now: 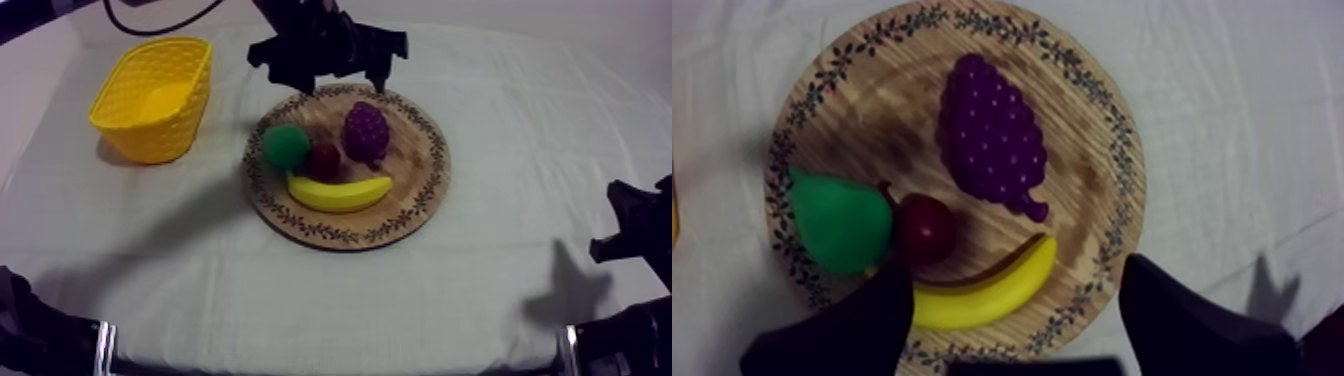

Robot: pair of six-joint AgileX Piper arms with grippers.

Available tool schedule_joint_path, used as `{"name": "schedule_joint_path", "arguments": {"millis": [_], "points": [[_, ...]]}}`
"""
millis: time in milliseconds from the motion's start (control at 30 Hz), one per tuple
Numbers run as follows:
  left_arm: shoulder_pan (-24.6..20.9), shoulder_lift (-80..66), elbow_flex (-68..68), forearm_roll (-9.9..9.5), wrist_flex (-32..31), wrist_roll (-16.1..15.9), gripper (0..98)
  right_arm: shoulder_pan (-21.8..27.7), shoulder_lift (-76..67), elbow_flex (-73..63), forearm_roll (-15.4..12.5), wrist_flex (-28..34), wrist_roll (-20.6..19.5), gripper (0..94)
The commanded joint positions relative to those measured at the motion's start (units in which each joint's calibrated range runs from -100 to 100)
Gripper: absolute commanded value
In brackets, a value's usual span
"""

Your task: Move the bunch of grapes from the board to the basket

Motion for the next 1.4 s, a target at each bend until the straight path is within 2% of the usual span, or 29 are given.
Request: {"name": "schedule_joint_path", "arguments": {"millis": [0, 133, 633, 967, 1367], "points": [[-0.1, 1.0, -0.3, 0.33, -0.7, 0.2, 77.8, 0.0, 0.0, 0.0, 0.0, 0.0, 0.0, 0.5], [-0.6, 3.9, -1.2, 1.17, -2.6, 0.7, 77.8, 0.0, 0.0, 0.0, 0.0, 0.0, 0.0, 0.5], [-2.2, 16.6, -6.5, 4.64, -6.5, -0.8, 77.2, 0.0, 0.0, 0.0, 0.0, 0.0, 0.0, 0.5], [-2.4, 24.3, -13.3, 6.05, -5.5, -2.1, 75.0, 0.0, 0.0, 0.0, 0.0, 0.0, 0.0, 0.5], [-3.3, 29.7, -20.1, 6.79, -2.6, -2.9, 73.7, 0.0, 0.0, 0.0, 0.0, 0.0, 0.0, 0.5]]}}
